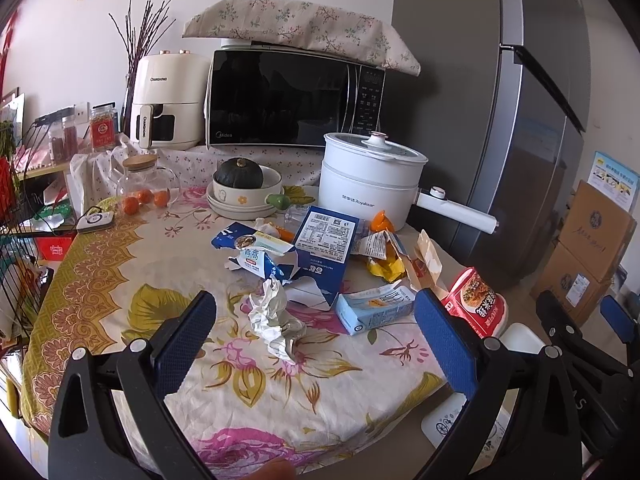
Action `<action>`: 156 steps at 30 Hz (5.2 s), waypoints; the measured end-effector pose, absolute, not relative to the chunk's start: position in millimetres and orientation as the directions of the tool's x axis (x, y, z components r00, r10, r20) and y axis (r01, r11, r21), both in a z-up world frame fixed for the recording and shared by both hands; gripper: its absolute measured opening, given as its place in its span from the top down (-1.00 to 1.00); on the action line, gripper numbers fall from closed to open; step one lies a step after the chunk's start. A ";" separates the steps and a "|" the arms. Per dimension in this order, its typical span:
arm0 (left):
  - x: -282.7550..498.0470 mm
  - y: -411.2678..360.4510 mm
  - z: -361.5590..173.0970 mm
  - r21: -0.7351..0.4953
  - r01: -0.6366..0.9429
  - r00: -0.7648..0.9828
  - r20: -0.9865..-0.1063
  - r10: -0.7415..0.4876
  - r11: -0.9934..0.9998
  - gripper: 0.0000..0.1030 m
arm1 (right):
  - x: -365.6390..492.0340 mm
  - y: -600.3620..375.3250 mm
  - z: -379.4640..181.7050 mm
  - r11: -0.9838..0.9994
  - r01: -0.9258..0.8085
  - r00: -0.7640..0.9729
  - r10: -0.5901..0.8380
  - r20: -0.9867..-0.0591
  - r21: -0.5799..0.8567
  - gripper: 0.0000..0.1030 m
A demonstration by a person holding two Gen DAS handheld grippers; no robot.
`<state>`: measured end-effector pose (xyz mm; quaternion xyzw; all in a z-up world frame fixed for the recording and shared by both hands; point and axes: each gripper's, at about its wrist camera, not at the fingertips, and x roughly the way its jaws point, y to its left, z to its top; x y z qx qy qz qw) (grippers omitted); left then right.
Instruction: Collect trash
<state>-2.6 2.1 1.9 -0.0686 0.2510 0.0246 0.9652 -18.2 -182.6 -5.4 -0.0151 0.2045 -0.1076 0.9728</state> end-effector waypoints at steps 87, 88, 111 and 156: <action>230.2 154.8 -116.3 -0.638 -0.559 0.551 -0.763 -0.338 0.529 -0.43 | 107.7 -329.8 -54.6 0.783 0.348 0.664 0.183 -0.725 0.516 -0.86; 232.5 155.1 -121.4 -0.649 -0.557 0.541 -0.757 -0.367 0.518 -0.19 | 108.7 -329.9 -57.6 0.778 0.351 0.654 0.194 -0.731 0.521 -0.86; 147.1 121.6 9.9 -0.701 -0.106 0.798 -0.483 -0.360 0.705 0.41 | 141.4 -333.3 -117.1 0.648 0.320 0.574 0.448 -0.685 0.691 -0.53; 136.5 28.8 -0.6 -0.647 0.083 0.714 -0.492 -0.498 0.758 0.41 | 101.7 -316.0 -22.6 0.799 -0.015 0.753 0.405 -0.519 0.602 0.92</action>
